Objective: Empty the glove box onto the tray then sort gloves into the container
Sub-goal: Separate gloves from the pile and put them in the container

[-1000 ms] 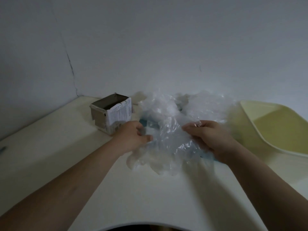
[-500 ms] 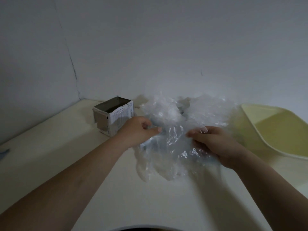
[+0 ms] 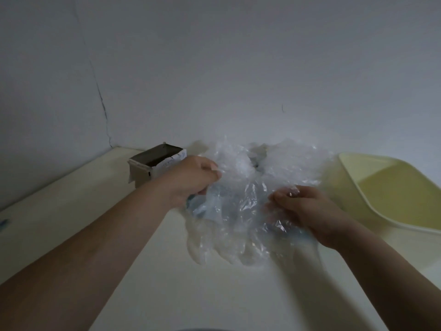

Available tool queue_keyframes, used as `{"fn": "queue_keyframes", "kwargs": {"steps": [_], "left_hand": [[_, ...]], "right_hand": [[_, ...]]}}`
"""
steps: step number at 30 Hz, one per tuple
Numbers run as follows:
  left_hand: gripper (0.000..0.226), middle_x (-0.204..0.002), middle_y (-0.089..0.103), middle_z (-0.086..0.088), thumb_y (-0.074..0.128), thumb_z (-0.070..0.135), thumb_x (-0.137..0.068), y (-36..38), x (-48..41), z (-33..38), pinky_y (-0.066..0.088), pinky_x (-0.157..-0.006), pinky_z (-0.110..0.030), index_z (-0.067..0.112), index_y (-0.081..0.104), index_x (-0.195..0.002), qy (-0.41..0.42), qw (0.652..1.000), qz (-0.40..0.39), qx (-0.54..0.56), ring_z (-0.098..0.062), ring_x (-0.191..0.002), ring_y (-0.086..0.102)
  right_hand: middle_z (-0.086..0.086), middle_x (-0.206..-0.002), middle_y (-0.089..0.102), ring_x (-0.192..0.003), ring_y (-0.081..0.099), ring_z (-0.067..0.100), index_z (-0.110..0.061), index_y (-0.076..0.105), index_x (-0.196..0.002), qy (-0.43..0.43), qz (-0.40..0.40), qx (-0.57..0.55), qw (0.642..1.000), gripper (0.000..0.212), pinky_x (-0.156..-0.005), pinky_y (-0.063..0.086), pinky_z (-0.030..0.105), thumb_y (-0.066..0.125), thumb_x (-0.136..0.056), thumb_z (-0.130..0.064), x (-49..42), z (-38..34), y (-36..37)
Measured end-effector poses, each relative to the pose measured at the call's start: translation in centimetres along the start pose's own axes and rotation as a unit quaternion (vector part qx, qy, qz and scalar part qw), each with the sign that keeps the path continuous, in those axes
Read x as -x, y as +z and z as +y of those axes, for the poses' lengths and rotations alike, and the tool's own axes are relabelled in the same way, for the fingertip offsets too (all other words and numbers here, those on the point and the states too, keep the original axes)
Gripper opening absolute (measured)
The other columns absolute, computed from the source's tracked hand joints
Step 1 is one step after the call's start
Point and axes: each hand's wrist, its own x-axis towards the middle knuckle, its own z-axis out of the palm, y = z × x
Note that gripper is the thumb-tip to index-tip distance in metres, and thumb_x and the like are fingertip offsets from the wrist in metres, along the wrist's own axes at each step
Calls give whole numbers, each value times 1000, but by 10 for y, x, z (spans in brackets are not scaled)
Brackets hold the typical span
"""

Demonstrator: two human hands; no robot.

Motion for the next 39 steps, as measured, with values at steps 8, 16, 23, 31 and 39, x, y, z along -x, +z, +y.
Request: {"fn": "queue_keyframes", "kwargs": {"steps": [8, 16, 23, 31, 39], "left_hand": [[6, -91, 73, -6, 76, 19, -93, 16, 15, 38, 53, -72, -26, 16, 71, -92, 25, 992, 28, 121, -21, -87, 69], [14, -94, 79, -13, 63, 24, -103, 77, 10, 95, 63, -62, -40, 11, 61, -109, 81, 993, 4, 85, -30, -76, 78], [13, -92, 80, -7, 59, 26, -106, 109, 0, 117, 60, -57, -41, 16, 57, -113, 129, 990, -32, 53, -29, -63, 74], [14, -89, 80, -5, 54, 25, -108, 116, 9, 147, 35, -35, -20, 12, 55, -112, 194, 977, -35, 82, -14, -42, 57], [14, -86, 80, -10, 55, 21, -108, 197, -19, 180, 33, -36, -19, 9, 53, -114, 182, 969, -105, 130, -17, -42, 58]], "right_hand": [[20, -85, 77, -59, 64, 25, -3, 71, -109, -94, 72, -15, 993, 15, -50, 51, 30, 61, -103, -13, 11, -50, 0], [5, -57, 62, -38, 34, 14, -6, 72, -97, -126, 209, 84, 966, 12, -39, 22, 20, 66, -98, -17, 24, -104, -103], [14, -69, 73, -37, 55, 16, 0, 67, -80, -40, 281, 306, 909, 30, -39, 44, 24, 58, -99, -21, 20, -87, -197], [23, -73, 71, -60, 71, 38, 6, 66, -84, -11, 232, 408, 883, 28, -56, 62, 44, 56, -98, -16, -37, -53, -202], [12, -112, 70, -100, 68, 32, -10, 66, -126, 0, 181, 606, 775, 35, -81, 56, 36, 59, -92, -5, -30, -64, -212]]}}
